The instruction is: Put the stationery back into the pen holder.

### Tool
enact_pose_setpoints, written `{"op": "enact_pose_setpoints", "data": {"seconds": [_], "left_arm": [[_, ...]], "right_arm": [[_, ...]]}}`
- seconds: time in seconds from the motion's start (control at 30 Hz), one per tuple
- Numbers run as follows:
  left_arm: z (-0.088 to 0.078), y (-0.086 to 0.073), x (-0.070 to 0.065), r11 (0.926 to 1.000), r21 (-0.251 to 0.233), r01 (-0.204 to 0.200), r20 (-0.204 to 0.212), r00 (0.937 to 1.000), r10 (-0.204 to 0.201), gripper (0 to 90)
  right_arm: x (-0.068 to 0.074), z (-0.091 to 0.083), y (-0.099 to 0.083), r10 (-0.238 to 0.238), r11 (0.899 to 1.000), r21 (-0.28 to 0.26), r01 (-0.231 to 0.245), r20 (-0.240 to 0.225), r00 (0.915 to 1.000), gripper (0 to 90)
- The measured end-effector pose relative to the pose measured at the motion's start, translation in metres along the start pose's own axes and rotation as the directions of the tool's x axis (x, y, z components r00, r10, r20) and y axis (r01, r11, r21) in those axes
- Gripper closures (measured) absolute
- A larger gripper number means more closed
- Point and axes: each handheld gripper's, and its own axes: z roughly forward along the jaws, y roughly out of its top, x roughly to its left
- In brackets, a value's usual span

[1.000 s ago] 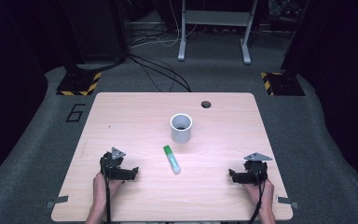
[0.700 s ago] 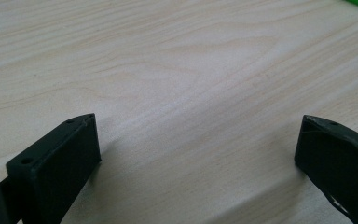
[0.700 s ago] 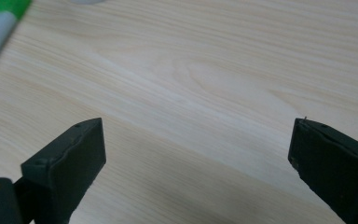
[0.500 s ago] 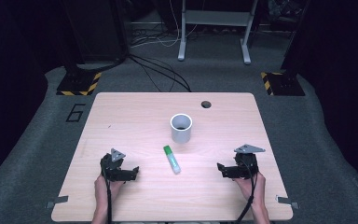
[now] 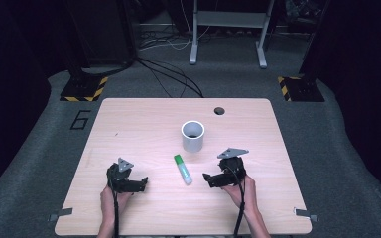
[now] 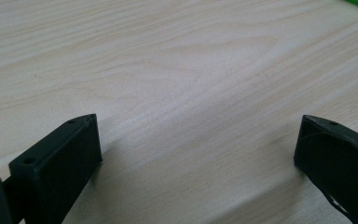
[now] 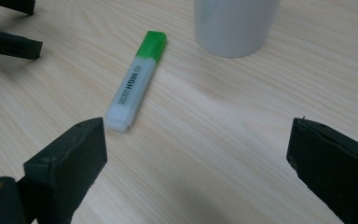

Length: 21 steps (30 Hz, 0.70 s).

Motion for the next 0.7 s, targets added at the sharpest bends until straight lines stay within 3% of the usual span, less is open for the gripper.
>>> {"op": "enact_pose_setpoints", "data": {"seconds": [0.3, 0.4, 0.43, 0.7], "left_arm": [[0.0, 0.0, 0.0, 1.0, 0.0, -0.001, -0.001, 1.0, 0.001, 0.5], [-0.001, 0.0, 0.001, 0.9999, 0.007, -0.014, 0.001, 0.9999, 0.014, 0.6], [-0.001, 0.0, 0.001, 0.9999, 0.007, -0.013, 0.0, 0.9999, 0.013, 0.7], [-0.001, 0.0, 0.0, 0.9999, 0.003, -0.013, 0.002, 0.9999, 0.013, 1.0]], "right_arm": [[0.016, 0.026, 0.017, -0.054, 0.997, 0.049, 0.056, -0.044, 0.9976, 5.4], [0.022, 0.032, 0.022, -0.046, 0.997, 0.065, 0.05, -0.051, 0.9976, 5.9], [0.022, 0.035, 0.024, -0.071, 0.995, 0.07, 0.075, -0.055, 0.9959, 6.0], [0.036, 0.056, 0.038, -0.084, 0.99, 0.104, 0.092, -0.084, 0.993, 7.3]]}}
